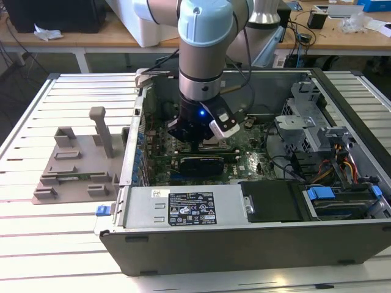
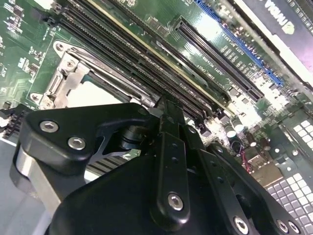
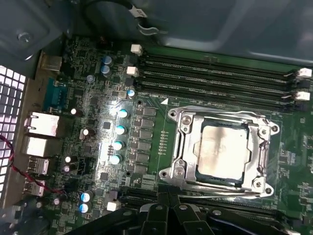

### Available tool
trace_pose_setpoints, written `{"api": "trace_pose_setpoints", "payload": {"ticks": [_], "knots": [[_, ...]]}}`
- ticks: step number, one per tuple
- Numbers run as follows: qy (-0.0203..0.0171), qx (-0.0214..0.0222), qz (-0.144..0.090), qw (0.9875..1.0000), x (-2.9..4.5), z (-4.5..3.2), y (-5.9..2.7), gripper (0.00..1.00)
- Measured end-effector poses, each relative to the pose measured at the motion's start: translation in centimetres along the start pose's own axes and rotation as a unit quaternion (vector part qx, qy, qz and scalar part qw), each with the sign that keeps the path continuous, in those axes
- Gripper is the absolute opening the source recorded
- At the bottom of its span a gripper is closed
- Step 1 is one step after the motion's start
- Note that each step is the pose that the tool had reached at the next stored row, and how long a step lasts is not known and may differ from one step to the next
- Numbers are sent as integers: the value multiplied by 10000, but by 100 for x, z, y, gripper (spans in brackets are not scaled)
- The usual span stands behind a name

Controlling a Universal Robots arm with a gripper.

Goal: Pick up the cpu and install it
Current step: 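Install the second cpu locking lever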

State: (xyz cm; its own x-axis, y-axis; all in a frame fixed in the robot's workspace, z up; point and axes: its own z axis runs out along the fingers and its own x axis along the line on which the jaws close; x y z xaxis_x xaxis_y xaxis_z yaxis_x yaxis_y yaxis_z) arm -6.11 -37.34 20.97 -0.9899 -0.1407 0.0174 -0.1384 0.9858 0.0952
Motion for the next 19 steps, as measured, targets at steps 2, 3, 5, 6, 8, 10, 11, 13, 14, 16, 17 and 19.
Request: {"api": "trace_pose_setpoints", "payload": {"ticks": [2, 3, 5, 6, 8, 10, 11, 13, 14, 16, 17, 19], "knots": [[0, -2, -6, 10000, 7, 29, 9, 11], [1, -2, -9, 10000, 10, 42, 31, 11], [-1, -12, -13, 10000, 6, 66, 87, 11], [-2, -17, -14, 10000, 4, 74, 101, 11], [-3, -26, -15, 10000, 0, 85, 126, 11], [-4, -30, -17, 10000, 0, 88, 131, 11], [-3, -30, -17, 10000, 0, 88, 132, 11], [-7, -29, -16, 10000, 5, 86, 135, 11], [-15, -29, -17, 10000, 9, 84, 137, 11], [-17, -29, -18, 10000, 11, 86, 137, 11], [-15, -26, -18, 10000, 12, 91, 135, 11], [-17, -31, -17, 10000, 24, 102, 137, 11]]}}
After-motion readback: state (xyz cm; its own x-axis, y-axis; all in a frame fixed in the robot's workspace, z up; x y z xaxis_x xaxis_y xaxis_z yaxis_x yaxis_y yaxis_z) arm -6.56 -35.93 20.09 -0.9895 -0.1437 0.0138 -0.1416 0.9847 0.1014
